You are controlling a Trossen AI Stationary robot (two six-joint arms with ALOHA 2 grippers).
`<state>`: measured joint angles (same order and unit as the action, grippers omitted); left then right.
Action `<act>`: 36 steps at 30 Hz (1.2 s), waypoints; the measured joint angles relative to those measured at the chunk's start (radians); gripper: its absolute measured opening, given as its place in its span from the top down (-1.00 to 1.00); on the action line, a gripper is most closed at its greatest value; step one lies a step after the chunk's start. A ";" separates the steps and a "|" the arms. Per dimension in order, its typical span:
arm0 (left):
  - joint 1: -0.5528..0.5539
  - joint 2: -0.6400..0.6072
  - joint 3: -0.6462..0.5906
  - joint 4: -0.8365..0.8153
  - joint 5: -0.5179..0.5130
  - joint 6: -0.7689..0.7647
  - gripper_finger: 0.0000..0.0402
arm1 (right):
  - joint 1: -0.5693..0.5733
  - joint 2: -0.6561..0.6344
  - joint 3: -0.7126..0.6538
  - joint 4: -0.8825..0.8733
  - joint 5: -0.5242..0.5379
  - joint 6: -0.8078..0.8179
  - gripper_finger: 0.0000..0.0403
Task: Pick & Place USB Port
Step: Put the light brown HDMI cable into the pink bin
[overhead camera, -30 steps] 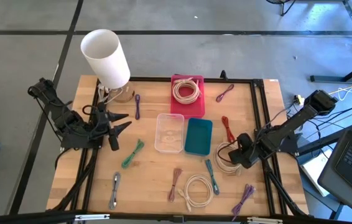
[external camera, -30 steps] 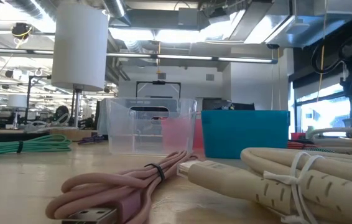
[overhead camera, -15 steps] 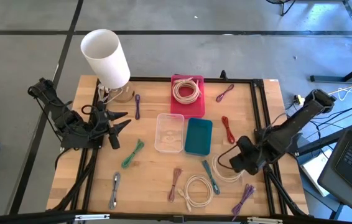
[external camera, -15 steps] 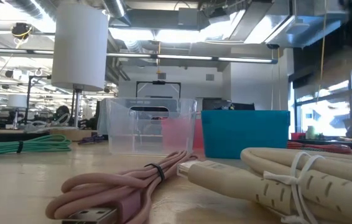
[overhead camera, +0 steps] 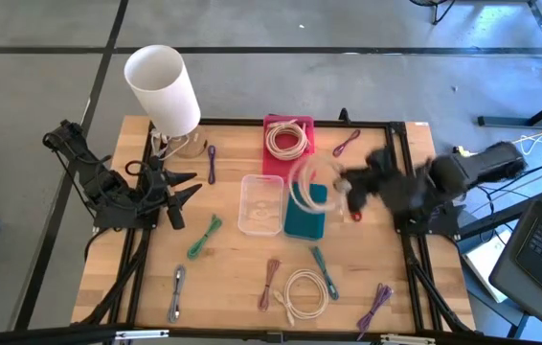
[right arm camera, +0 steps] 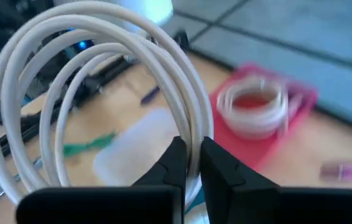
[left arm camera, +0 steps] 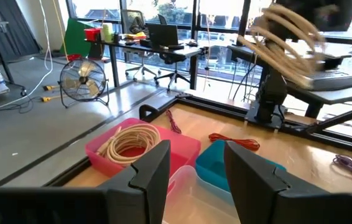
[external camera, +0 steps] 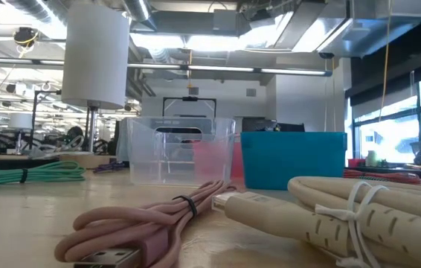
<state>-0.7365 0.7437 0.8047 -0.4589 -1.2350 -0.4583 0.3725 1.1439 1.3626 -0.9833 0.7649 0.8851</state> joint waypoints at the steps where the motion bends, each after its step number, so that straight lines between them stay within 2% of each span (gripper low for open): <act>1: 0.000 0.000 0.000 0.001 0.000 0.000 0.29 | -0.070 0.000 0.004 0.062 -0.046 -0.108 0.87; 4: 0.000 0.000 0.000 0.022 0.000 0.000 0.29 | -0.291 0.005 0.004 0.212 -0.239 -0.339 0.87; 8: 0.000 0.000 0.000 0.049 0.003 0.000 0.29 | -0.579 0.061 0.004 0.355 -0.539 -0.453 0.87; 12: 0.000 0.000 0.000 0.071 0.004 0.000 0.29 | -0.768 0.186 0.011 0.501 -0.828 -0.501 0.95; 14: 0.000 0.000 0.000 0.079 0.004 0.000 0.29 | -0.823 0.280 0.048 0.482 -0.903 -0.515 0.96; 18: 0.000 0.000 0.000 0.100 0.004 0.031 0.29 | -0.874 0.485 0.215 0.295 -0.916 -0.598 0.96; 22: 0.000 0.000 0.000 0.105 0.003 0.059 0.29 | -0.891 0.681 0.466 0.074 -0.844 -0.721 0.96; 27: 0.000 0.000 0.000 0.105 0.004 0.061 0.29 | -0.938 0.883 0.723 -0.135 -0.839 -0.801 0.96; 31: 0.000 0.000 0.000 0.105 0.004 0.061 0.29 | -0.979 0.978 0.801 -0.246 -0.836 -0.847 0.96; 36: 0.000 0.000 0.000 0.105 0.004 0.061 0.29 | -1.015 1.031 0.805 -0.253 -0.862 -0.868 0.96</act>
<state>-0.7364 0.7441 0.8047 -0.3542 -1.2306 -0.3977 -0.6425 2.1745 2.1677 -1.2360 -0.0975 0.0170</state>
